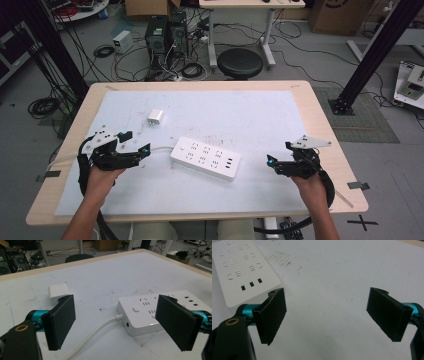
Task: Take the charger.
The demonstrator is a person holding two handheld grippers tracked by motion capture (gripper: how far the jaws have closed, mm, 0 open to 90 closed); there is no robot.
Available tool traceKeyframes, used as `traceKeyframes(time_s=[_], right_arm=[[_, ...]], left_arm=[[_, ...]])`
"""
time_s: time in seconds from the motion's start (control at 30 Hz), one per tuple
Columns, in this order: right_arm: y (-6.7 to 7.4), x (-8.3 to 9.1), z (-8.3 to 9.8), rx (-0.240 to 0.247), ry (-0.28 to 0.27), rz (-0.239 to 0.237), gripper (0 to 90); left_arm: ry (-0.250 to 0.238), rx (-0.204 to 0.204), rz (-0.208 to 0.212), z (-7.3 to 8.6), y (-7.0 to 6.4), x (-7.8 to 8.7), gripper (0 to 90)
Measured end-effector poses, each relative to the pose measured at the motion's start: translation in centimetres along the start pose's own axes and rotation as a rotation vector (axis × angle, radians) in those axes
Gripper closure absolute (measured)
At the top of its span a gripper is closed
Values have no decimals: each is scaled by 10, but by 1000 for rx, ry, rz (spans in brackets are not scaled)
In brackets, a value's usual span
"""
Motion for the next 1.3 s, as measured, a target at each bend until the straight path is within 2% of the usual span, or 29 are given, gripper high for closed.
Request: traceKeyframes(time_s=[0.1, 0.27, 0.5, 0.6, 0.73, 0.8, 0.93, 0.97, 1.03, 1.07, 1.1, 1.13, 1.17, 1.3], right_arm=[[1, 0, -1, 14, -9, -5, 165], [1, 0, -1, 7, -9, -5, 165], [-5, -4, -1, 8, -8, -8, 165], [-5, -3, -3, 4, -16, -7, 165], [-5, -2, -5, 14, -15, -16, 165], [-6, -1, -6, 4, -20, -19, 165], [-7, -2, -6, 2, -20, -19, 165], [-7, -2, -6, 2, -17, -19, 165], [-6, -3, -7, 5, -15, -19, 165], [-6, -3, -7, 8, -16, -20, 165], [-6, -3, -7, 8, -16, -20, 165], [-5, -2, -8, 9, -16, -16, 165], [-5, -2, -8, 6, -18, -16, 165], [-4, 0, -8, 11, -17, -18, 165]], left_arm=[[4, -2, 1, 0, -1, -1, 166], [-2, -5, 3, -5, -1, -3, 168], [-10, -11, -5, -16, 1, -10, 169], [-2, 0, -32, -25, 8, -15, 167], [-9, 15, -49, -33, 13, -20, 166], [-6, 20, -67, -46, 17, -26, 166], [7, 9, -75, -56, 18, -34, 166], [10, 3, -90, -65, 20, -41, 166], [24, 4, -116, -71, 24, -48, 166], [24, 4, -116, -71, 24, -48, 166], [28, 6, -134, -73, 27, -52, 166], [37, 16, -146, -74, 30, -57, 166], [65, 38, -175, -73, 38, -66, 166], [96, 66, -211, -68, 48, -82, 166]])
Point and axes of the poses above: each handheld gripper's, and its own axes: x roughly backward along the jaws, z roughly out of its underside, y roughly to its left, the point moved 5 cm from there along -x, roughly forward along the jaws, and after that the axes turned 4 degrees about -y, right-handed, at the moved point
